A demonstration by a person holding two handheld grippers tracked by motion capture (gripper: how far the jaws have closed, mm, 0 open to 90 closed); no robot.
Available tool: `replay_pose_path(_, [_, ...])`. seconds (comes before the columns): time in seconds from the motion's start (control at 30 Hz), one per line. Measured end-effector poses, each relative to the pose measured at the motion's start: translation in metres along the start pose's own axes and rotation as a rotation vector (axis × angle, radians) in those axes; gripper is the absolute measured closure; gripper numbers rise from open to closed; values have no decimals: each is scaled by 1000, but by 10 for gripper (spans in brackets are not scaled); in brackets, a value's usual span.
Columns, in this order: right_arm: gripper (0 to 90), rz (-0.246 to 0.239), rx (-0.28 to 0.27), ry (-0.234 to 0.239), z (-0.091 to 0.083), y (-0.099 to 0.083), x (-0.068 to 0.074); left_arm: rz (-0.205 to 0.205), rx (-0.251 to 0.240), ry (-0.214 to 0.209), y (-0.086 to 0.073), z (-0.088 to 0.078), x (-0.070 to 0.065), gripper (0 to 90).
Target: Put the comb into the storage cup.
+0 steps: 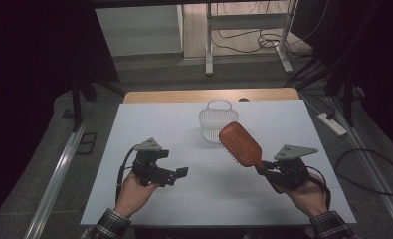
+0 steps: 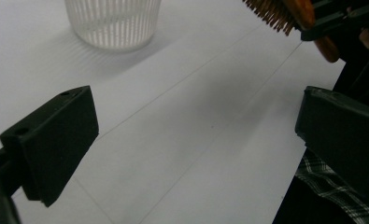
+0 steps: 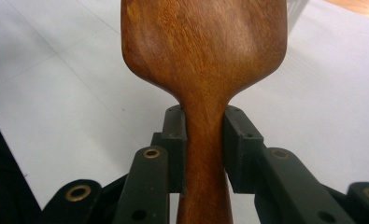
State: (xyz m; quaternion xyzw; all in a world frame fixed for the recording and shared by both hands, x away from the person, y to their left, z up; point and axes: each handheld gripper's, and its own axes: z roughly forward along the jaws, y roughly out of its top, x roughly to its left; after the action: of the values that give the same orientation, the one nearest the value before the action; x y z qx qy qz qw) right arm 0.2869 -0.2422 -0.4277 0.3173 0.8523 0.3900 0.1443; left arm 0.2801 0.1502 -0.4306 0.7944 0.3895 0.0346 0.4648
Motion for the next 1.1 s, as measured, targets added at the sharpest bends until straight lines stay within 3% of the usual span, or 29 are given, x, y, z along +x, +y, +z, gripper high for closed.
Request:
replay_pose_path(0.43, [722, -25, -23, 41, 8, 8, 14, 5, -6, -61, 17, 20, -5, 1])
replay_pose_path(1.1, [722, -54, -50, 53, 22, 16, 30, -9, -48, -90, 31, 35, -7, 1])
